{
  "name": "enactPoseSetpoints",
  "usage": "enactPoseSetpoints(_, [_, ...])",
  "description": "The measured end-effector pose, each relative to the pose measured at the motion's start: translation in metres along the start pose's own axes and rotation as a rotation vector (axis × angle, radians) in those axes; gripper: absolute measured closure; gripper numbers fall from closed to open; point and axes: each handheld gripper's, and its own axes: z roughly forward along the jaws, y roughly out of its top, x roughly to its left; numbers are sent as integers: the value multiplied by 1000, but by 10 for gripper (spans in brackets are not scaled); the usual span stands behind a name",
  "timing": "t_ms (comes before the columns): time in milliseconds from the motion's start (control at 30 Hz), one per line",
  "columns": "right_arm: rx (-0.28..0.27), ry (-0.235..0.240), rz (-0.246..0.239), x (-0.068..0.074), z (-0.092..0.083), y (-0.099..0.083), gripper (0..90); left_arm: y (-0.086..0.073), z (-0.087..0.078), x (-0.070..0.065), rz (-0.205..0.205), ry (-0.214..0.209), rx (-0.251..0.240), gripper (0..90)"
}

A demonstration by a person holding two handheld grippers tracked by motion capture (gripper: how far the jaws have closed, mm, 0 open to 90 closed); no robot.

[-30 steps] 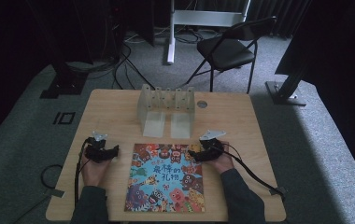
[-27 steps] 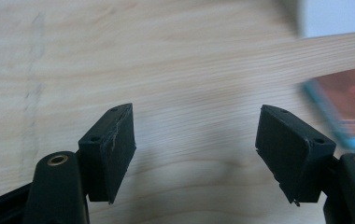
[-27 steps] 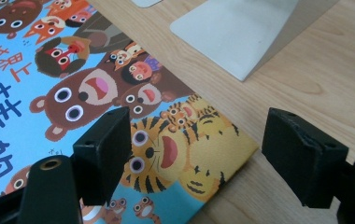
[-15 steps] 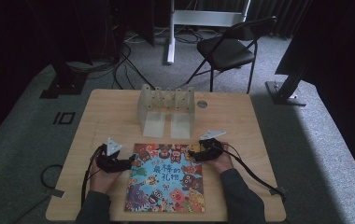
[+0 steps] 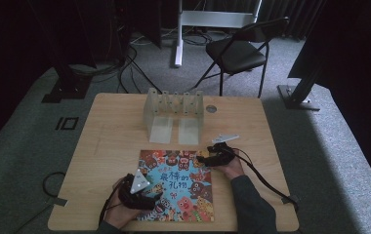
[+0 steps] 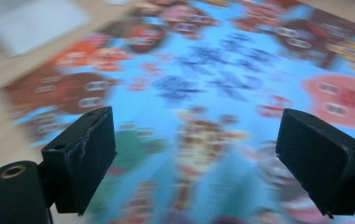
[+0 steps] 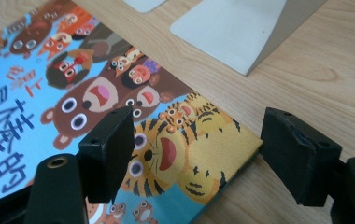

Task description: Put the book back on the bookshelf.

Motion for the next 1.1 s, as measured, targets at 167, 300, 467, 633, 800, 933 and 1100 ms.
enactPoseSetpoints(167, [-37, 10, 16, 1, -8, 4, 278, 4, 1, -26, 47, -72, -14, 78])
enactPoseSetpoints(300, [-75, 34, 29, 1, -16, 9, 284, 7, 1, -43, 105, -104, -16, 42])
enactPoseSetpoints(467, [-114, 77, 53, 0, -27, 17, 297, 9, 3, -64, 169, -145, -11, 19])
enactPoseSetpoints(633, [-131, 90, 40, 3, -34, 25, 298, 9, 11, -72, 203, -120, 10, 19])
enactPoseSetpoints(800, [-141, 108, 30, 5, -41, 34, 299, 13, 13, -74, 227, -34, -36, 67])
enactPoseSetpoints(933, [-130, 81, 49, 4, -38, 33, 313, 13, 6, -76, 233, -9, -72, 68])
enactPoseSetpoints(1100, [-98, 113, 88, 6, -35, 34, 306, 15, -3, -73, 225, -13, -119, 72])
